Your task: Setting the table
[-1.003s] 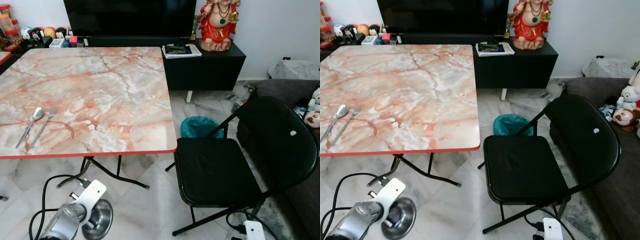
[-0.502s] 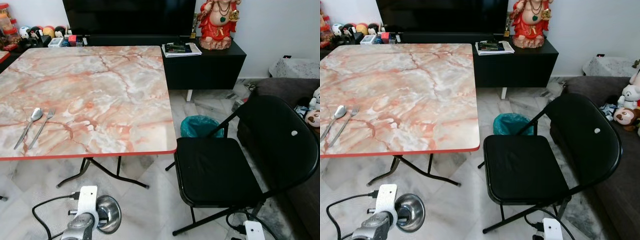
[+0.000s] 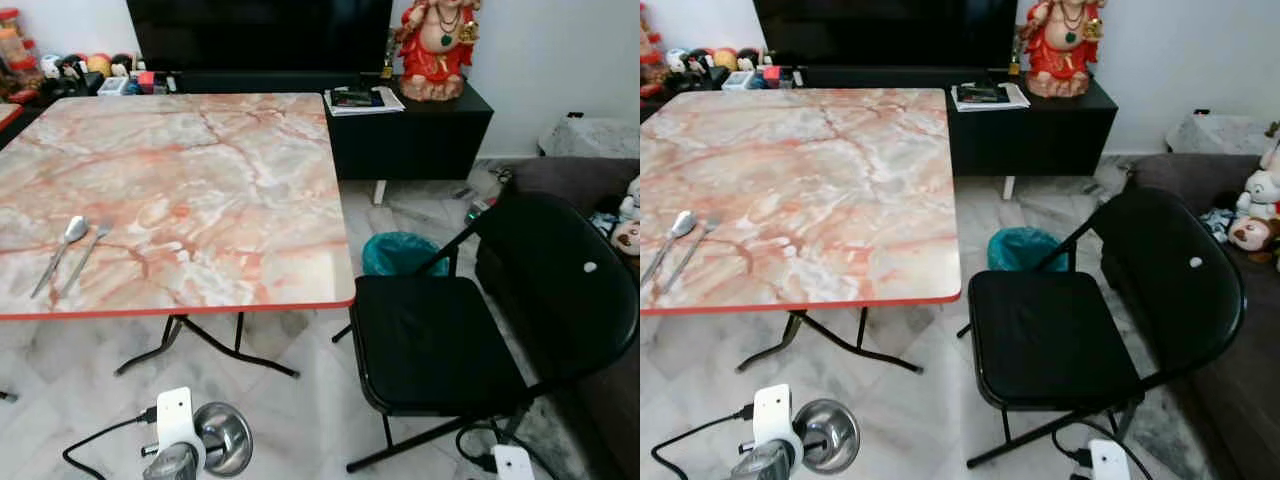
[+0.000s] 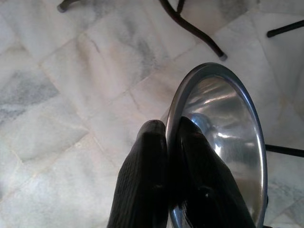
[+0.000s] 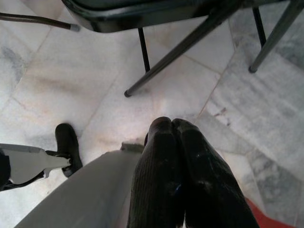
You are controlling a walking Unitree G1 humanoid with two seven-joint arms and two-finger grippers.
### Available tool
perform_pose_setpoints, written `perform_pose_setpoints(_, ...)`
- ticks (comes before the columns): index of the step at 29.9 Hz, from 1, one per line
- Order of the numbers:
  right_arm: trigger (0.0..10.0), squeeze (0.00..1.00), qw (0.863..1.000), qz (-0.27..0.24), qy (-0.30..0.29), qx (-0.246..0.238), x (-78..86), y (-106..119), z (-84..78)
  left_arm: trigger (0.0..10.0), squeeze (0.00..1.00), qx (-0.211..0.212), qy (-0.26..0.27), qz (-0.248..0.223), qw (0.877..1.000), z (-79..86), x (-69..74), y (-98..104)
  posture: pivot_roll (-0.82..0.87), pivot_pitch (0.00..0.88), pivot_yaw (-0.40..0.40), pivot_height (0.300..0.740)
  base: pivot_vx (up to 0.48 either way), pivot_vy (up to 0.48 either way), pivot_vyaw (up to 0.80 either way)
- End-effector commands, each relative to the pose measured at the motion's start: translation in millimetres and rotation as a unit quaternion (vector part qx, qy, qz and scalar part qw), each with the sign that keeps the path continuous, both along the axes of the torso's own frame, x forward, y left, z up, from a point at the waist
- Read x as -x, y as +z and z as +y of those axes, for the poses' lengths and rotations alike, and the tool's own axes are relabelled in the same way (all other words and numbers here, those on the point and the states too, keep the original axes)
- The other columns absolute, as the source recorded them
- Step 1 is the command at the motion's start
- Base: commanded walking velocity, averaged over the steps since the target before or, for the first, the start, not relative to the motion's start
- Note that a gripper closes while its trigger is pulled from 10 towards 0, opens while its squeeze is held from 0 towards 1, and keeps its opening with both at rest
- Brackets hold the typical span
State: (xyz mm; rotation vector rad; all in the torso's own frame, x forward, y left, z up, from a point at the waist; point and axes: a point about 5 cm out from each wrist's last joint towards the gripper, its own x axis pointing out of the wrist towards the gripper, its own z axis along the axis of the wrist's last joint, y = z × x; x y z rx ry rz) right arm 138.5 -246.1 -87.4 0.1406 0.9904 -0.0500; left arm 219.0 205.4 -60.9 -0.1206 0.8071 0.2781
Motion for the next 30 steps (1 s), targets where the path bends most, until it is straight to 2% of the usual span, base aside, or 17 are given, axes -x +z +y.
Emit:
perform_pose_setpoints(1, 10.0, 0.0, 1.0, 0.001, 0.005, -0.001, -0.6, -1, 2.7, 10.0, 0.0, -0.011, 0.008, 0.003, 1.0, 8.4, 3.2, 0, 0.0, 0.023, -0.023, 0.74, 0.0, 0.48, 0.0)
perform_pose_setpoints(8, 10.0, 0.0, 1.0, 0.0, 0.004, 0.0, -1.8, 0, 2.8, 10.0, 0.0, -0.018, 0.026, 0.018, 0.999, 15.7, 12.4, -5, -0.01, 0.037, -0.022, 0.74, 0.0, 0.48, 0.0)
perform_pose_setpoints(30, 10.0, 0.0, 1.0, 0.004, 0.022, 0.003, -3.7, 0, 4.3, 10.0, 0.0, -0.036, 0.029, 0.042, 0.998, 22.6, 25.8, -10, -0.01, 0.046, -0.018, 0.74, 0.0, 0.48, 0.0)
